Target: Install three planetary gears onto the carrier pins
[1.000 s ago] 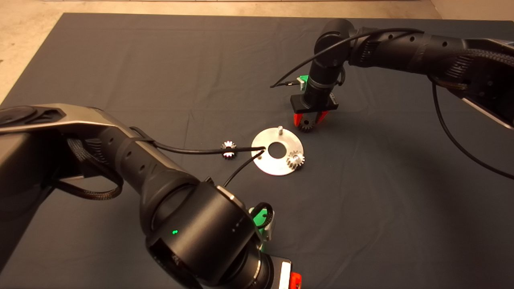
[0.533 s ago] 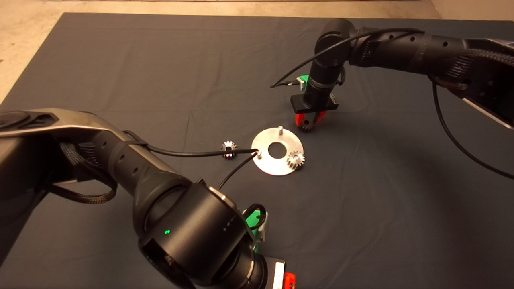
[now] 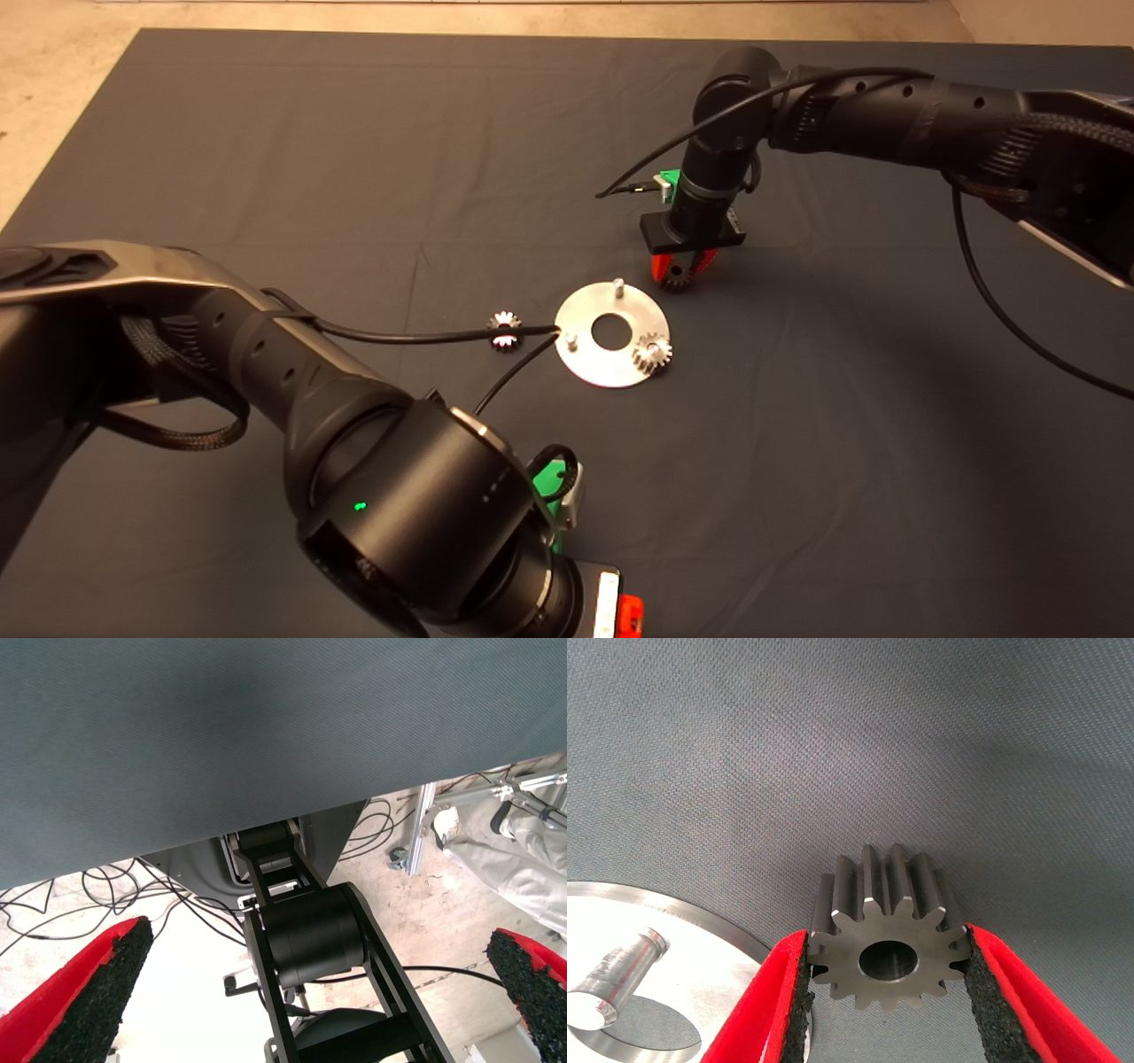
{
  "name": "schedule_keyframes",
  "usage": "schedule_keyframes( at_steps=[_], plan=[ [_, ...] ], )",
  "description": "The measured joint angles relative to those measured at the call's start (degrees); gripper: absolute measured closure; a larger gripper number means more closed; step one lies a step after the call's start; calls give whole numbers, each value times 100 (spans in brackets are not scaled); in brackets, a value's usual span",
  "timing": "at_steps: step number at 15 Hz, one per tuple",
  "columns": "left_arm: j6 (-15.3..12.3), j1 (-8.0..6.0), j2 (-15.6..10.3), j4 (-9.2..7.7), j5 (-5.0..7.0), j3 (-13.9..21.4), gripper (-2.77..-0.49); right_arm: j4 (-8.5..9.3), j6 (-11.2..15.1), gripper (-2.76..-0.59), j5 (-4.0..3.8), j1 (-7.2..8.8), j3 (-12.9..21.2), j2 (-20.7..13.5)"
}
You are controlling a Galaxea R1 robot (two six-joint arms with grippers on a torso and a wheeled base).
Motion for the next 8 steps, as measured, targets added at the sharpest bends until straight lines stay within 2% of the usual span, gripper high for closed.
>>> schedule_keyframes(
  at_steps=[8],
  plan=[
    [0, 0, -7, -2, 0, 0, -275, 0, 0, -106, 0, 0, -2, -1]
  ],
)
